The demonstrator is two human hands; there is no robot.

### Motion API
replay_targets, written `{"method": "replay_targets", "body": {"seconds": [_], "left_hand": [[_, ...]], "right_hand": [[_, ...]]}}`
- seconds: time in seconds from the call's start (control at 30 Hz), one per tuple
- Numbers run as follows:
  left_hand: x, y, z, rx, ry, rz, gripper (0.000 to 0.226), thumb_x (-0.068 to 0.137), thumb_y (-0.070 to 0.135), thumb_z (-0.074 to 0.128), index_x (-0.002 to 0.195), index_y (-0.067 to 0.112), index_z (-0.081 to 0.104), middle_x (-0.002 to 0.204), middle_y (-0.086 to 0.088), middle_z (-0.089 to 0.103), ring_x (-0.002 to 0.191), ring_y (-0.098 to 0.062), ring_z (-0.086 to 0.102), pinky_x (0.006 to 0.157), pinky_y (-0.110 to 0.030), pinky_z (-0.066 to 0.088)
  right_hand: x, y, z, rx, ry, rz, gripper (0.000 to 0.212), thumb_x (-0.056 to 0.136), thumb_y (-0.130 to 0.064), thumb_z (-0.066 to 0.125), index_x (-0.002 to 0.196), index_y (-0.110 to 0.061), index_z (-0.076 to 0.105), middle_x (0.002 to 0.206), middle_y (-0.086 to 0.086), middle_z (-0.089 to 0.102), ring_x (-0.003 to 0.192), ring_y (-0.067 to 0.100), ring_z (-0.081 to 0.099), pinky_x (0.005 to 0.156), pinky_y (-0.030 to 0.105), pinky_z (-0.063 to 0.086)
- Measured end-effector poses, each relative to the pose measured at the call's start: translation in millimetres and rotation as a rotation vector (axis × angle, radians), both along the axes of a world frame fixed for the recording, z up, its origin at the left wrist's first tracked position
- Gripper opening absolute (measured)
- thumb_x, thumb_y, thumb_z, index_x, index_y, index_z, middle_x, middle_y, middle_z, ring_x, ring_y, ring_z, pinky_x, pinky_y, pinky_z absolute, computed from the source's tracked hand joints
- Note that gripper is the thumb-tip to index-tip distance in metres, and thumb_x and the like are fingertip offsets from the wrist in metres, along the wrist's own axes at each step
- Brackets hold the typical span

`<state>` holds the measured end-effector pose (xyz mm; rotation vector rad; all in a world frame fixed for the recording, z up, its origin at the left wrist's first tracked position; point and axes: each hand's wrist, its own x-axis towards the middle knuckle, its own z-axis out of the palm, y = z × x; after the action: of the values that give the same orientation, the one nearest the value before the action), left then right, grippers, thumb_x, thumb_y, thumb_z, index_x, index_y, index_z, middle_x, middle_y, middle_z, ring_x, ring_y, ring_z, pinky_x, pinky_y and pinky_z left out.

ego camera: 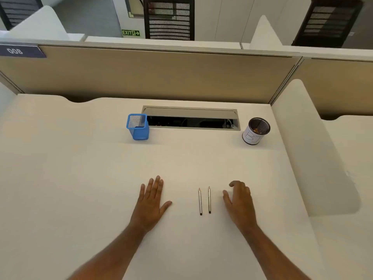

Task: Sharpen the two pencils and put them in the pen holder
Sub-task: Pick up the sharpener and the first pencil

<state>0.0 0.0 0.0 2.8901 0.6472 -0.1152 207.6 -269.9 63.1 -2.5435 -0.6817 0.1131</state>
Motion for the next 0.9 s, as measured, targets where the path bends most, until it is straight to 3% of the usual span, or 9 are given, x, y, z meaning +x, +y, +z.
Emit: {"method": "replay_targets", "body": {"seconds": [0.13,0.33,0.43,0.6,0.7,0.77,0.9], "left_hand": [[0.3,-0.5,9.0,-0.007,0.053,0.029,0.089,0.106,0.069,0.027,0.170,0.008,0.025,0.180,-0.011,0.024,0.165,-0.030,0.023,0.133,-0.046,-0.002],[3.3,-2.0,12.1,-0.083,0.074,0.036,0.087,0.105,0.066,0.033,0.168,0.006,0.032,0.178,-0.013,0.030,0.163,-0.034,0.031,0.132,-0.048,0.001],[3.8,-7.3,13.2,-0.139,0.031,0.063,0.082,0.105,0.063,0.036,0.166,0.008,0.037,0.176,-0.012,0.036,0.161,-0.034,0.035,0.133,-0.046,0.000],[9.4,-18.3,19.6,-0.280,-0.096,0.191,0.081,0.106,0.064,0.029,0.167,0.012,0.034,0.177,-0.005,0.033,0.167,-0.026,0.023,0.136,-0.037,-0.007],[19.4,-29.7,36.3,-0.389,-0.202,0.259,0.065,0.106,0.051,0.046,0.159,0.013,0.047,0.164,-0.004,0.051,0.161,-0.028,0.036,0.135,-0.041,0.021],[31.3,-39.0,54.3,-0.519,-0.291,0.329,0.042,0.106,0.035,0.061,0.145,0.019,0.061,0.144,0.005,0.065,0.145,-0.021,0.052,0.125,-0.045,0.041],[59.8,-58.7,97.3,-0.818,-0.395,0.415,0.018,0.105,0.023,0.068,0.121,0.025,0.077,0.117,0.016,0.077,0.112,0.001,0.070,0.100,-0.031,0.058]], "right_hand": [[13.7,-14.2,3.1,0.008,0.094,-0.163,0.031,0.094,-0.029,0.074,0.112,-0.016,0.051,0.113,0.004,0.062,0.102,0.032,0.059,0.078,0.043,0.055],[17.4,-23.3,-9.5,-0.061,0.186,-0.229,0.050,0.093,-0.046,0.073,0.121,-0.014,0.048,0.124,0.006,0.057,0.114,0.033,0.058,0.082,0.048,0.059],[18.9,-21.6,-11.6,-0.074,0.175,-0.227,0.041,0.095,-0.042,0.072,0.112,-0.012,0.050,0.114,0.007,0.057,0.106,0.035,0.060,0.078,0.047,0.058],[18.1,-19.7,-8.1,-0.083,0.157,-0.215,0.026,0.100,-0.032,0.064,0.100,-0.010,0.049,0.102,0.009,0.058,0.096,0.037,0.061,0.072,0.047,0.056],[14.1,-14.3,-0.3,-0.017,0.176,-0.198,0.023,0.101,-0.033,0.060,0.099,-0.013,0.048,0.104,0.005,0.056,0.097,0.033,0.058,0.075,0.049,0.056],[9.1,-7.0,6.4,0.023,0.175,-0.162,0.022,0.102,-0.033,0.061,0.101,-0.015,0.048,0.104,0.002,0.055,0.097,0.030,0.057,0.075,0.046,0.055],[-9.1,14.4,25.5,0.114,0.181,-0.063,0.022,0.101,-0.032,0.065,0.106,-0.015,0.052,0.105,-0.003,0.056,0.097,0.025,0.055,0.077,0.040,0.051]]}}
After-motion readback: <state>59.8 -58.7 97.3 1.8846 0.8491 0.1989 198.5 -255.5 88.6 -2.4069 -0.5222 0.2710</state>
